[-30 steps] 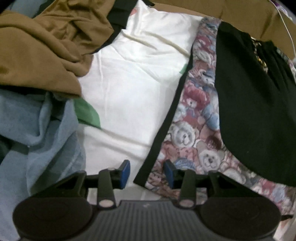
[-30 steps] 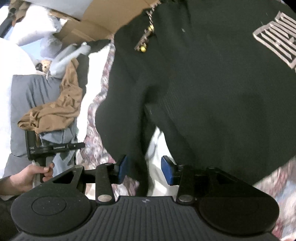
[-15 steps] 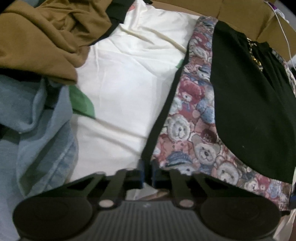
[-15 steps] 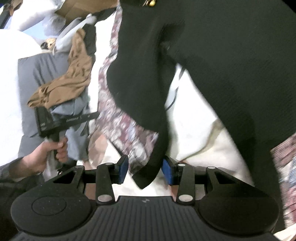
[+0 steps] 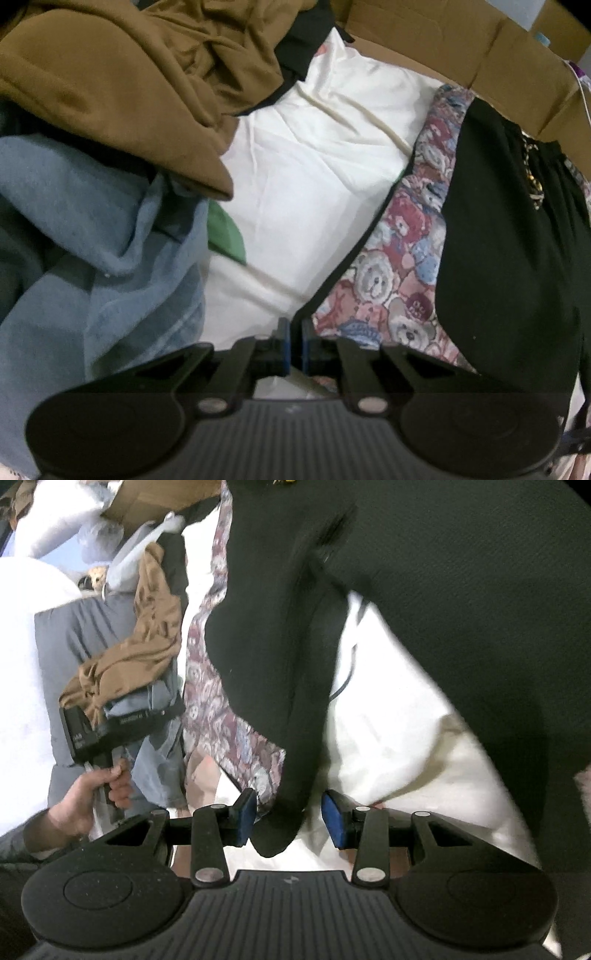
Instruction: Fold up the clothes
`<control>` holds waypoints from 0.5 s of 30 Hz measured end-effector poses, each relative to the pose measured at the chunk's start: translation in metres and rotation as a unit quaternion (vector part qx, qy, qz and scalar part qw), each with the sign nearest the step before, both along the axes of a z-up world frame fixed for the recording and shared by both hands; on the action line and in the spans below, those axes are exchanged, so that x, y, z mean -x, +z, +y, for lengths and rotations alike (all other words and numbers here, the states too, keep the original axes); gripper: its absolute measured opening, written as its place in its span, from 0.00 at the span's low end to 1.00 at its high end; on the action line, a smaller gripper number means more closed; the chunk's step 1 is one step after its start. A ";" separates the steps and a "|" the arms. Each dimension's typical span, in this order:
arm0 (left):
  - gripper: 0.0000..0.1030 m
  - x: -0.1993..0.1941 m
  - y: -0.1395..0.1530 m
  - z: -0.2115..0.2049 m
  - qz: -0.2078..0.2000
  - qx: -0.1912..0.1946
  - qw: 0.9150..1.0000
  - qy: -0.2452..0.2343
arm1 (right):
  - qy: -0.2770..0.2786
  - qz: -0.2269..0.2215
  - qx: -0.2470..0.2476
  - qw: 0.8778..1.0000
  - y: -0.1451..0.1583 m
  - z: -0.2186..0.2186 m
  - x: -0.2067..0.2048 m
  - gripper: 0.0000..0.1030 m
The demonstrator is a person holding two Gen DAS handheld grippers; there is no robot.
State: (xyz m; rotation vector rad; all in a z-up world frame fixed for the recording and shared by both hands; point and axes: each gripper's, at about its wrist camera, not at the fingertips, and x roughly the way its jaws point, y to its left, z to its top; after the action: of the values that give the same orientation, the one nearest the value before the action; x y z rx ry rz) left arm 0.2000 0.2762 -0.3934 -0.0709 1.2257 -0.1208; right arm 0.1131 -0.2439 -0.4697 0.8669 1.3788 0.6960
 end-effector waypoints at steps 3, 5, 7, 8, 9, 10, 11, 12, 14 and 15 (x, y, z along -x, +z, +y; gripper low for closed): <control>0.06 0.002 0.003 0.005 0.007 0.010 1.000 0.009 | 0.011 0.003 -0.002 1.000 -0.003 0.007 -0.001 0.04; 0.06 0.000 0.007 0.008 0.027 0.029 0.999 0.024 | 0.016 -0.001 -0.001 1.000 -0.001 0.006 -0.001 0.02; 0.06 0.000 0.011 0.006 0.039 0.036 0.998 0.015 | 0.026 -0.013 0.001 1.000 0.008 0.002 -0.001 0.02; 0.06 0.000 0.014 0.004 0.045 0.037 0.998 0.007 | 0.033 -0.023 0.002 0.999 0.014 0.001 -0.001 0.02; 0.06 0.001 0.016 0.002 0.051 0.039 0.998 0.001 | 0.041 -0.032 -0.001 0.999 0.021 -0.001 -0.002 0.02; 0.06 0.002 0.018 0.002 0.056 0.043 0.998 -0.003 | 0.048 -0.038 -0.003 0.998 0.026 -0.002 -0.003 0.01; 0.06 0.003 0.020 0.001 0.062 0.046 0.997 -0.007 | 0.057 -0.043 -0.004 0.997 0.031 -0.003 -0.004 0.01; 0.06 0.005 0.022 0.000 0.067 0.049 0.996 -0.012 | 0.065 -0.049 -0.006 0.997 0.035 -0.004 -0.005 0.01; 0.06 0.008 0.024 -0.001 0.076 0.055 0.995 -0.024 | 0.079 -0.053 -0.007 0.995 0.043 -0.006 -0.007 0.01; 0.06 0.008 0.026 -0.003 0.079 0.057 0.995 -0.032 | 0.084 -0.054 -0.007 0.995 0.045 -0.007 -0.009 0.01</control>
State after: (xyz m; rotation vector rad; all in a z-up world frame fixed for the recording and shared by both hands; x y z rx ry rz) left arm 0.1916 0.2735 -0.3678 -0.1423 1.3784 -0.2446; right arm 0.1217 -0.2507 -0.4245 0.7193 1.3618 0.8710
